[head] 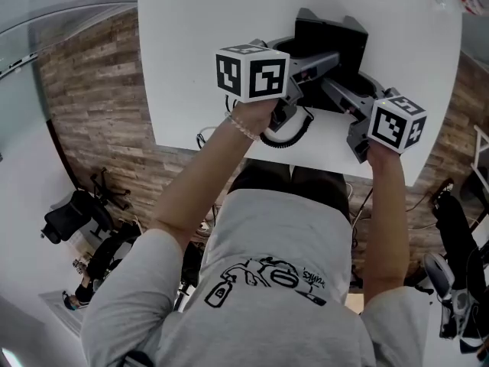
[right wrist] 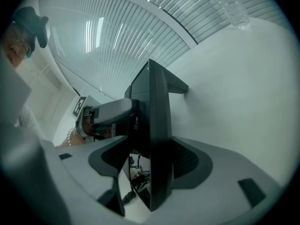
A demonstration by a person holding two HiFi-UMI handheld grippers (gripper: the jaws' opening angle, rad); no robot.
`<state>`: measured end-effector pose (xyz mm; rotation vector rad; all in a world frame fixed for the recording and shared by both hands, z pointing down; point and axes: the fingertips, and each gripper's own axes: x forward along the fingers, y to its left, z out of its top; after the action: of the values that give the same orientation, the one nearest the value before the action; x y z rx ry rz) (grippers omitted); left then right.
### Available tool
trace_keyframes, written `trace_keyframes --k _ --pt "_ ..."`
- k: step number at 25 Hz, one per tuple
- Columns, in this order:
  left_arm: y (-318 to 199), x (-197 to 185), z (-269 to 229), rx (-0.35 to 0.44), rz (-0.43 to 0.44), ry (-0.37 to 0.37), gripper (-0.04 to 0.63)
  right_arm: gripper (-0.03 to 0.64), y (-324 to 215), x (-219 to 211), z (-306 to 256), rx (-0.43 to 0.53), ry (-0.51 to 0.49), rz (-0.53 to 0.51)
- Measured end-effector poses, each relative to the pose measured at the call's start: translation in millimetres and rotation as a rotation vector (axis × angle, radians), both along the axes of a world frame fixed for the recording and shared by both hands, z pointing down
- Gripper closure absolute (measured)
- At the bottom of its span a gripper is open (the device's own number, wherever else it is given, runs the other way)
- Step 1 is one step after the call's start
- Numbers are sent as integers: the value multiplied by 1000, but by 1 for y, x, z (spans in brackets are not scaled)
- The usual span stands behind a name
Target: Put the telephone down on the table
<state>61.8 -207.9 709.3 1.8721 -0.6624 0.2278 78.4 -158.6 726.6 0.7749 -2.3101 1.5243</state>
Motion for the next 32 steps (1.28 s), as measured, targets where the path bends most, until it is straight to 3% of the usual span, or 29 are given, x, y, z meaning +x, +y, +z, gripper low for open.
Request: trace_keyframes --k 4,10,13,17,21,25,32 --pt "-2 3 0 -4 -4 3 287 373 -1 3 1 -9 43 -8" --pt "-3 -11 -6 25 -39 -82 266 366 1 8 1 -1 161 -23" --pt "-1 -20 -17 31 -57 -109 258 367 -4 17 -8 48 237 -16" --pt "10 -35 -32 35 -72 -138 256 367 -10 26 -31 90 263 14" --pt "18 -54 -58 31 -150 -144 256 367 -13 32 -63 195 303 -5" --pt "20 -70 -97 103 -205 -171 256 368 -20 34 -107 349 360 -27" --pt "20 -79 -165 279 -243 -187 284 397 -27 35 -177 501 381 15"
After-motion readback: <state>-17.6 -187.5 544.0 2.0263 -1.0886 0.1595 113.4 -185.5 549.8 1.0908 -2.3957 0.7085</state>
